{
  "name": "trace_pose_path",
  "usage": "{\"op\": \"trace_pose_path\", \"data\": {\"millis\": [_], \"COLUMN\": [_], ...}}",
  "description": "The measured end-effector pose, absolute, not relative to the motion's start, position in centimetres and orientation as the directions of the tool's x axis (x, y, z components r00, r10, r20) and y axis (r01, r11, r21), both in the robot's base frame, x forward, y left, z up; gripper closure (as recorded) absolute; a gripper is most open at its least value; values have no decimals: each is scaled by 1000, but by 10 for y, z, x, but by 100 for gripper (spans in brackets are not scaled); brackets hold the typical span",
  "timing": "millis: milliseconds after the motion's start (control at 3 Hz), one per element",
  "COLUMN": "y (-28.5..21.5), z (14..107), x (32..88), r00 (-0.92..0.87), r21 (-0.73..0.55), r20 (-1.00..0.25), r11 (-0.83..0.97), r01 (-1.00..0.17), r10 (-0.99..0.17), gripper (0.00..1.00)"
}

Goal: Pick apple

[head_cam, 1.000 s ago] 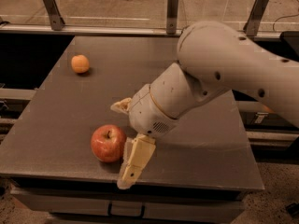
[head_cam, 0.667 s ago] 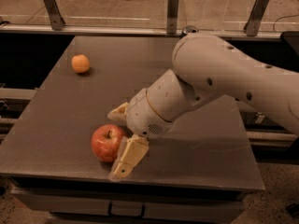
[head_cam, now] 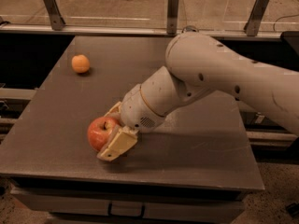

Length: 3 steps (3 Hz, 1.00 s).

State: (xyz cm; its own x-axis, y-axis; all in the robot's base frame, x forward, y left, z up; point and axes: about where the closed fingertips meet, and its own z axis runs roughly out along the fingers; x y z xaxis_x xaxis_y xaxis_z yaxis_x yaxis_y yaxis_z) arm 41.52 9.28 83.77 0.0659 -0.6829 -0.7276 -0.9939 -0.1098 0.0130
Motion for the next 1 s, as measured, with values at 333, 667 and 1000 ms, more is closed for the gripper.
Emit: {"op": "trace_pose_path", "data": {"millis": [333,667,1000], "y": [97,93,81], "z": [860,903,937], "x": [443,490,528], "r00": [37,31,4], "r21": [20,-20,-38], "r20": [-765,-828,-847], "r11": [-82,-27,53], "r01": [-996,-999,-998], "r10": [-643,-560,-532], "gripper": [86,100,100]}}
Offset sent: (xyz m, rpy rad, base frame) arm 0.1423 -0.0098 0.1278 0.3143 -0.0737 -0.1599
